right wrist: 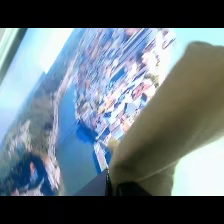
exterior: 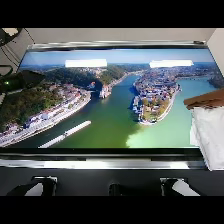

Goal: Fold the shirts.

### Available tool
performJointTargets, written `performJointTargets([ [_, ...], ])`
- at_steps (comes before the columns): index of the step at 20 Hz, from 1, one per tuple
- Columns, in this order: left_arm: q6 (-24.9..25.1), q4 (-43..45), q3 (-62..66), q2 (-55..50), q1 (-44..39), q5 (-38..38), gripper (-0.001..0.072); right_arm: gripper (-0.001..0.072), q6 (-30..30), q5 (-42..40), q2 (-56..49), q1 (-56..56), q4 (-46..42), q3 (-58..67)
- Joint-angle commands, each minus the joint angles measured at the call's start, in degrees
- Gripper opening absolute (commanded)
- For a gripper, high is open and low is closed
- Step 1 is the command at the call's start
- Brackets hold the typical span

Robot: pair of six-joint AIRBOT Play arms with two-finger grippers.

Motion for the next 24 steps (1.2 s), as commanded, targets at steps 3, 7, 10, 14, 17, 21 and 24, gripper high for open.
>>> performJointTargets([
  [3, 1.18, 0.00, 0.00, 0.02, 0.02, 0.00, 0.0025, 0.0044, 2.80, 4.31, 2.51, -12.79, -1.20, 0.17],
  [7, 1.20, 0.00, 0.00, 0.07, 0.04, -0.09, 0.0025, 0.0044, 5.75, 6.40, 2.60, -15.85, -6.67, 0.17],
  [10, 1.62, 0.02, 0.00, 0.07, 0.02, -0.02, 0.0025, 0.0044, 5.75, 12.83, 2.60, -15.80, -24.22, -1.20],
  [14, 1.57, 0.00, 0.00, 0.07, 0.04, -0.07, 0.0025, 0.0044, 4.39, 16.13, 4.83, -15.80, -37.75, -11.74],
  [17, 1.55, -0.11, 0.00, 0.09, 0.02, -0.07, 0.0025, 0.0044, 4.42, 9.09, 9.60, -15.80, -38.21, -25.83],
  [21, 1.55, -2.05, 0.00, 0.09, 0.02, -0.04, 0.0025, 0.0045, 4.20, 5.31, 11.06, -15.80, -42.91, -37.03],
  [24, 1.55, -3.69, 0.02, 0.09, 0.04, -0.04, 0.0026, 0.0262, 5.95, -0.79, 11.02, -15.80, -42.42, -38.97],
])
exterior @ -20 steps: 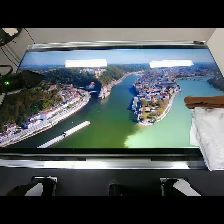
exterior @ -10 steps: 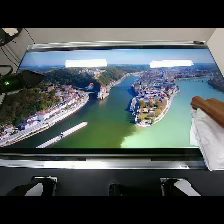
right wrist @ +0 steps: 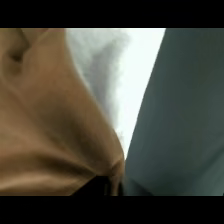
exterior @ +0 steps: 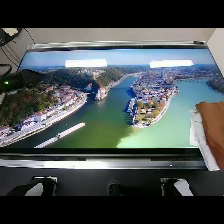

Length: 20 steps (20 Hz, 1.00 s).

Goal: Fold the shirts.

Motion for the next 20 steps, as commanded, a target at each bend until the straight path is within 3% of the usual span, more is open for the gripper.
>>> performJointTargets([
  [1, 0.02, -2.89, 0.13, 0.04, 0.04, 0.02, 0.0025, 0.0575, 0.98, -7.45, 0.52, -0.02, -1.22, -3.50],
  [2, 0.04, -4.11, 0.42, 0.07, 0.04, 0.07, 0.0025, 0.0709, -2.03, -7.56, 0.52, -0.02, -1.27, -2.16],
  [5, 0.04, -3.96, 4.96, 0.02, 0.02, 2.19, 0.0024, 0.0695, -8.26, -13.97, 0.52, 0.09, 0.22, 9.03],
  [6, 0.04, -1.14, 7.65, -0.09, -0.44, 4.85, 0.0023, 0.0694, -14.93, -18.53, 0.52, 1.29, 4.52, 14.82],
  [8, -1.64, 12.81, 14.60, -1.49, -3.80, 10.03, 0.0022, 0.0691, -22.53, -27.47, 0.50, 8.35, 7.17, 25.35],
  [10, -10.71, 33.53, 22.01, -5.42, -9.70, 11.19, 0.0021, 0.0676, -21.57, -35.26, 0.50, 19.78, 7.41, 30.95],
  [12, -17.97, 53.48, 24.90, -10.01, -15.93, 11.06, 0.0023, 0.0672, -15.69, -37.31, -0.13, 33.66, 7.34, 31.39],
  [13, -18.56, 60.06, 24.65, -12.13, -18.16, 9.55, 0.0023, 0.0672, -12.20, -35.63, -1.49, 40.54, 7.32, 31.39],
  [15, -18.64, 62.90, 24.13, -17.11, -20.24, -1.18, 0.0026, 0.0672, -4.76, -28.79, -6.38, 54.03, 7.32, 31.36],
  [16, -19.74, 62.42, 23.15, -19.67, -20.50, -9.66, 0.0067, 0.0675, -3.28, -24.76, -9.77, 59.95, 7.34, 31.36],
  [17, -21.90, 62.31, 21.29, -21.77, -20.52, -17.59, 0.0230, 0.0677, -2.32, -20.96, -13.11, 64.57, 7.39, 31.36],
  [18, -23.67, 60.92, 17.42, -22.69, -20.24, -22.38, 0.0445, 0.0700, -0.11, -17.00, -16.90, 68.30, 8.31, 31.36],
  [20, -23.89, 53.35, 6.16, -19.02, -19.61, -17.90, 0.0462, 0.0699, 1.27, -8.70, -23.65, 71.69, 16.55, 31.36],
])
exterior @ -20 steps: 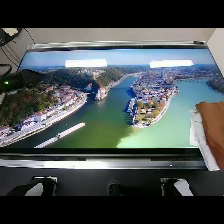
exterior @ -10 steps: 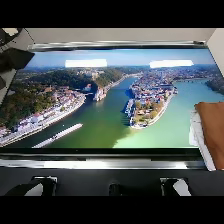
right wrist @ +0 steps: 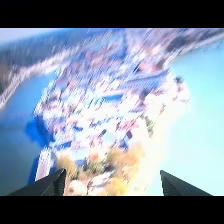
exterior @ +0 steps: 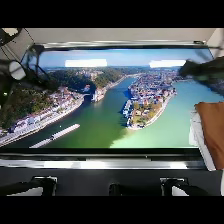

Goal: Fold the shirts.

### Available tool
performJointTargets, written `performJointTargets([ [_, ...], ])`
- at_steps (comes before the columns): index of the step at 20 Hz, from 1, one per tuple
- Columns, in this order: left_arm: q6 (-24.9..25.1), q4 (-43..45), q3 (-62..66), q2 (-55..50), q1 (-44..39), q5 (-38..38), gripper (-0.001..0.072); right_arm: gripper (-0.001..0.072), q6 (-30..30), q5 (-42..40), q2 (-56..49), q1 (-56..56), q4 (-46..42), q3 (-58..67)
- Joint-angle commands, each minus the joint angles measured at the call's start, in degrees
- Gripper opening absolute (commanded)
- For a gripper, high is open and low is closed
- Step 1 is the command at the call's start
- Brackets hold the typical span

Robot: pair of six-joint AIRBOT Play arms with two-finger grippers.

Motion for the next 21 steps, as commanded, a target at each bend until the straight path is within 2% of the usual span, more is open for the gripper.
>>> performJointTargets([
  [1, -4.96, -4.52, -15.10, 3.21, -0.55, -1.68, 0.0462, 0.0700, 4.74, 13.40, -10.97, 10.69, 9.81, 0.42],
  [2, -6.73, -5.11, -20.11, 6.38, -0.55, 1.75, 0.0463, 0.0700, 4.72, 14.47, -12.79, 11.63, 9.81, 0.42],
  [4, -7.39, -4.96, -24.65, 9.51, -0.52, 3.67, 0.0463, 0.0700, 4.72, 14.05, -14.36, 12.74, 7.32, 0.42],
  [21, -7.41, -4.66, -24.81, 9.49, -0.55, 3.50, 0.0463, 0.0692, 4.72, 13.66, -14.49, 12.63, 7.23, 0.44],
])
